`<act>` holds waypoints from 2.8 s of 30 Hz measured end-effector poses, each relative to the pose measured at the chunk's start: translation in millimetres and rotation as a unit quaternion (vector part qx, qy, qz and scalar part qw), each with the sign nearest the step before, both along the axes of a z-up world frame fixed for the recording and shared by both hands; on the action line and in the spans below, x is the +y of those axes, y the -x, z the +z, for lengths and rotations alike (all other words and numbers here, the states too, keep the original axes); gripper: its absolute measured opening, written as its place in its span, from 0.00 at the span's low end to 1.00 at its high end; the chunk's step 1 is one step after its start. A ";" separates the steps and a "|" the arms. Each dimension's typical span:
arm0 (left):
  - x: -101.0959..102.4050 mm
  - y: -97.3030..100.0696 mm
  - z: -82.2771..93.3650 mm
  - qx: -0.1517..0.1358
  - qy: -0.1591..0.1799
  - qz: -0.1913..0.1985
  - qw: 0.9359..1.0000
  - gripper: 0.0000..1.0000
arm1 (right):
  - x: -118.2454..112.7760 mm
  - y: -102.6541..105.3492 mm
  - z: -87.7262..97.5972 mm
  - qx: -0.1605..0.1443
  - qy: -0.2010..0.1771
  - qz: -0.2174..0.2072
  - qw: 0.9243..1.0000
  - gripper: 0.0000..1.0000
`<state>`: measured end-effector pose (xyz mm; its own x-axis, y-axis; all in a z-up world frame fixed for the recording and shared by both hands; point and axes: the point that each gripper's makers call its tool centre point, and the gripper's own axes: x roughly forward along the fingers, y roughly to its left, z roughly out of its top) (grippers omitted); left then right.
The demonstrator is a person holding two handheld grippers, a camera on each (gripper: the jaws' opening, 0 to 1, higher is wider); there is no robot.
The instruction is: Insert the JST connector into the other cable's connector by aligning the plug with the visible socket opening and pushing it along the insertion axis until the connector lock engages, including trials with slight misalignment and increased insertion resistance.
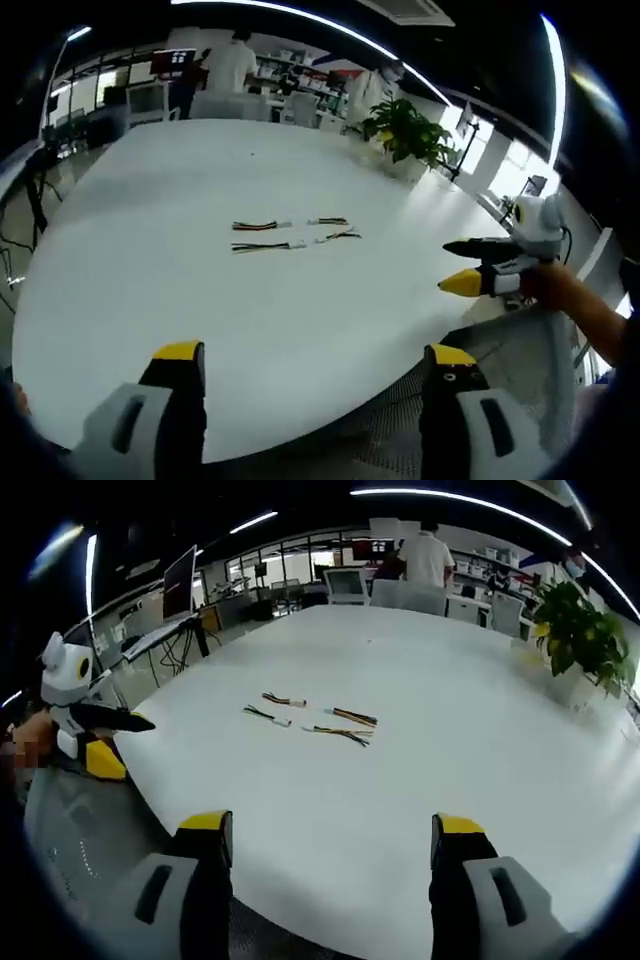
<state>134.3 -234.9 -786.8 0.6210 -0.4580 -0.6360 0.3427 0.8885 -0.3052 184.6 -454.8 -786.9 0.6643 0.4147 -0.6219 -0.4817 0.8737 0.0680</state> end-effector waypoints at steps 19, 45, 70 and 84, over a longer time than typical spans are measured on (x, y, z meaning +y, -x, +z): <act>5.5 -4.6 -1.5 -0.006 0.001 0.008 1.000 0.89 | 4.9 4.2 -5.3 0.021 -0.012 0.001 1.000 0.82; -5.5 -9.2 -0.4 0.002 0.019 -0.007 1.000 0.86 | -2.5 -5.5 -15.0 0.043 0.019 0.002 0.999 0.82; 6.9 -14.9 1.2 -0.008 0.003 0.026 1.000 0.86 | -19.1 -20.0 4.7 -0.013 0.020 -0.030 0.999 0.84; 7.1 -17.1 0.8 -0.028 -0.091 -0.005 0.995 0.86 | -17.8 -19.3 4.6 -0.010 0.012 -0.031 0.999 0.85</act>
<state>151.4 -227.8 -786.0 0.6543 -0.3450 -0.6730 0.3638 0.9237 -0.1199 203.9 -472.6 -782.3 0.7003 0.3572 -0.6180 -0.4273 0.9033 0.0379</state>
